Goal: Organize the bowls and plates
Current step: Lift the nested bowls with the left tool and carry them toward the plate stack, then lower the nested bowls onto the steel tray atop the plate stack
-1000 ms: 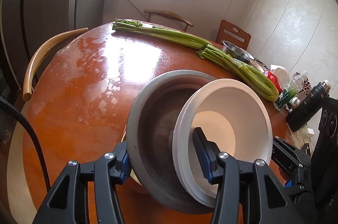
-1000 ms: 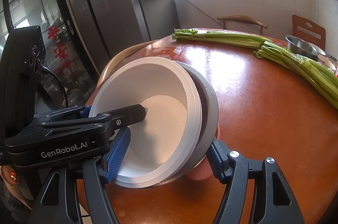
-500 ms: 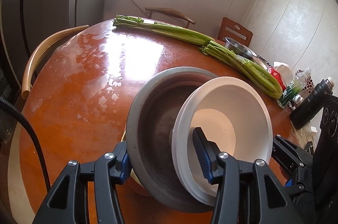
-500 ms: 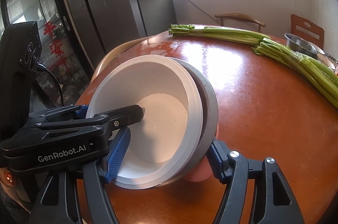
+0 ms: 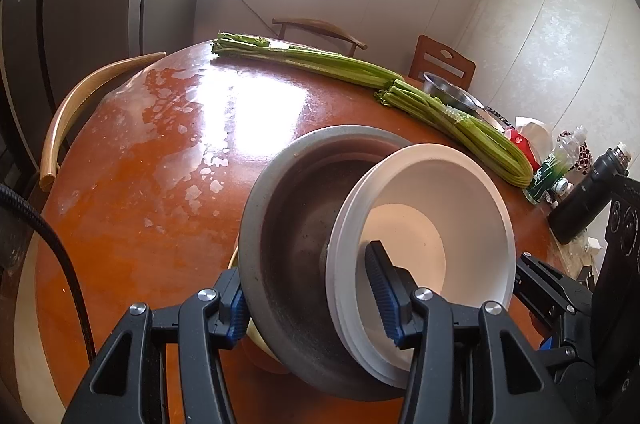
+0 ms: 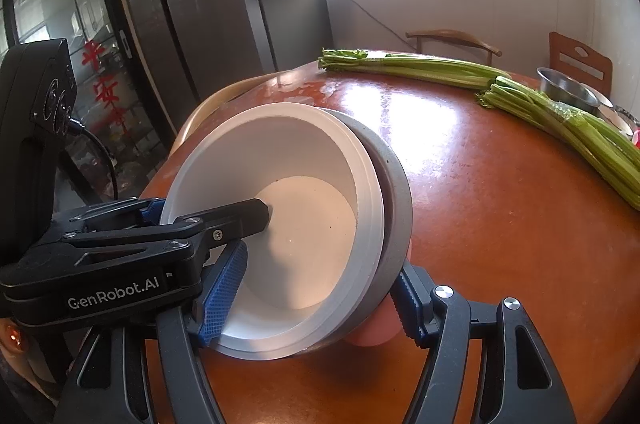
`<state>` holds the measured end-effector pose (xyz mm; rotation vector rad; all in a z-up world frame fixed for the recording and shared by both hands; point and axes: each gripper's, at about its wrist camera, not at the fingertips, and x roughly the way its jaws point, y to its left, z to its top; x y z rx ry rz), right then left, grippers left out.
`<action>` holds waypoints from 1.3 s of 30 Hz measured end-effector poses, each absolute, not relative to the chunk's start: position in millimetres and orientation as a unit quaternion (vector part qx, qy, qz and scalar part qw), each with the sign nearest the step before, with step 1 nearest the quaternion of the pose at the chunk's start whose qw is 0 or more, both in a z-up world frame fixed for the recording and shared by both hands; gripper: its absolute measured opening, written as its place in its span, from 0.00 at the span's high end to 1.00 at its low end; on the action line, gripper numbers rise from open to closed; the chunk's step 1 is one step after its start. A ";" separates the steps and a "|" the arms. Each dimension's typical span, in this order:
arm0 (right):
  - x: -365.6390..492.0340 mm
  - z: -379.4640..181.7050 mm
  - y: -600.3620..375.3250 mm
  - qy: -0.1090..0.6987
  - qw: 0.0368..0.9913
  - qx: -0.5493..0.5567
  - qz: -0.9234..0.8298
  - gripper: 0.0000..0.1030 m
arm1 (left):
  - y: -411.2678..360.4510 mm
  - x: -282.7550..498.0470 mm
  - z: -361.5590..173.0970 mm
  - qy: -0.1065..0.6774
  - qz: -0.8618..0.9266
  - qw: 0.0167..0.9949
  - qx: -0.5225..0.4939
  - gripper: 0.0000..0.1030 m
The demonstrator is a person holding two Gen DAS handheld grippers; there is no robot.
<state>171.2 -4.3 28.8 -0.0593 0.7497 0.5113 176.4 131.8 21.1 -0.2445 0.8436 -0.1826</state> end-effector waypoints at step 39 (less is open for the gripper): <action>168.9 37.8 -10.9 0.340 0.915 -0.045 0.214 0.31 | 154.3 165.6 26.3 0.402 -0.062 0.905 -0.128 0.50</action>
